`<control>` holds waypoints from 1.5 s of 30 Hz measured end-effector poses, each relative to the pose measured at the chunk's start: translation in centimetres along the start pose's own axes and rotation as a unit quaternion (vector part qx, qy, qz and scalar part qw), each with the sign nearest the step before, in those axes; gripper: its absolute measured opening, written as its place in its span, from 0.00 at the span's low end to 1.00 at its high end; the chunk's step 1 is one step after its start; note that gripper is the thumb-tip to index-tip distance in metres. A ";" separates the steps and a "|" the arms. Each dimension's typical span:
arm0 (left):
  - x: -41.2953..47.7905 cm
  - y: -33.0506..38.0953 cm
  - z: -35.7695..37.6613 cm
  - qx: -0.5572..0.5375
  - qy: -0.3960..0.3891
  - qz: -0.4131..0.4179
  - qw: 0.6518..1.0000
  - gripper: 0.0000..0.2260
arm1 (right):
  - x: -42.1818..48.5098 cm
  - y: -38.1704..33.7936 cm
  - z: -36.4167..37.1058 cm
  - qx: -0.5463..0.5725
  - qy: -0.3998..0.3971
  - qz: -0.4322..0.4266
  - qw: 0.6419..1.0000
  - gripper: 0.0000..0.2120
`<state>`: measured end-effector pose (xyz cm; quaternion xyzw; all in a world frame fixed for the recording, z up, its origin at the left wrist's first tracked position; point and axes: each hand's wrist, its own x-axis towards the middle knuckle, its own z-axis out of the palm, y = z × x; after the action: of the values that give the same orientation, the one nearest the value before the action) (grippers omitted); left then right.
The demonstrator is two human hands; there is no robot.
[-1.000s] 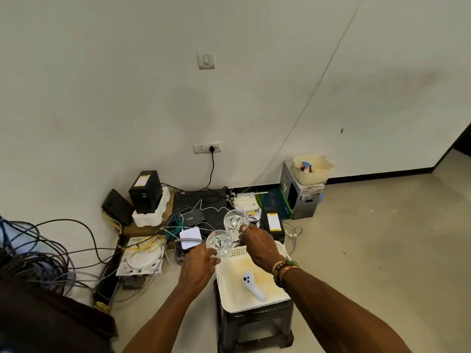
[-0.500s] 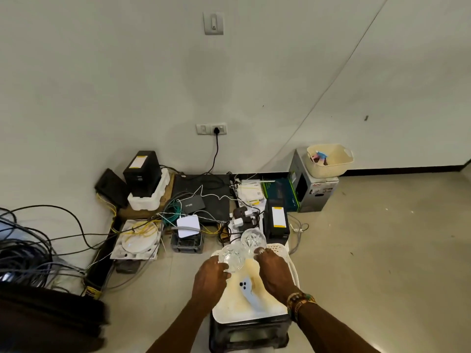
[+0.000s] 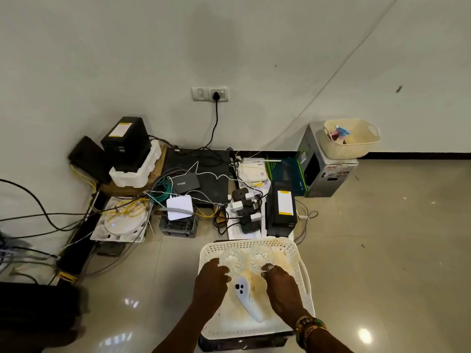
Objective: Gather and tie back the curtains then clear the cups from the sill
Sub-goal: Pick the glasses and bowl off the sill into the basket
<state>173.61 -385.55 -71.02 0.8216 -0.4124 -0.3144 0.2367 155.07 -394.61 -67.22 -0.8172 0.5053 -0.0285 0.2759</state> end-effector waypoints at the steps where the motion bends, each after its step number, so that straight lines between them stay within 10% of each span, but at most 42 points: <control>1: 0.6 -0.7 0.7 0.004 -0.004 -0.002 1.000 0.16 | 0.6 0.3 0.8 0.003 -0.002 0.007 1.000 0.12; 35: 5.6 -6.0 6.0 0.090 0.008 -0.008 0.996 0.10 | 5.8 5.8 9.7 -0.031 -0.049 0.020 0.998 0.14; 45: 3.0 -5.6 5.2 0.140 0.034 0.007 0.990 0.36 | 4.0 4.2 8.4 -0.077 -0.030 0.072 0.994 0.30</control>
<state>174.29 -385.66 -79.24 0.8540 -0.4497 -0.2241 0.1352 156.35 -395.82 -77.26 -0.7979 0.5552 0.0548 0.2282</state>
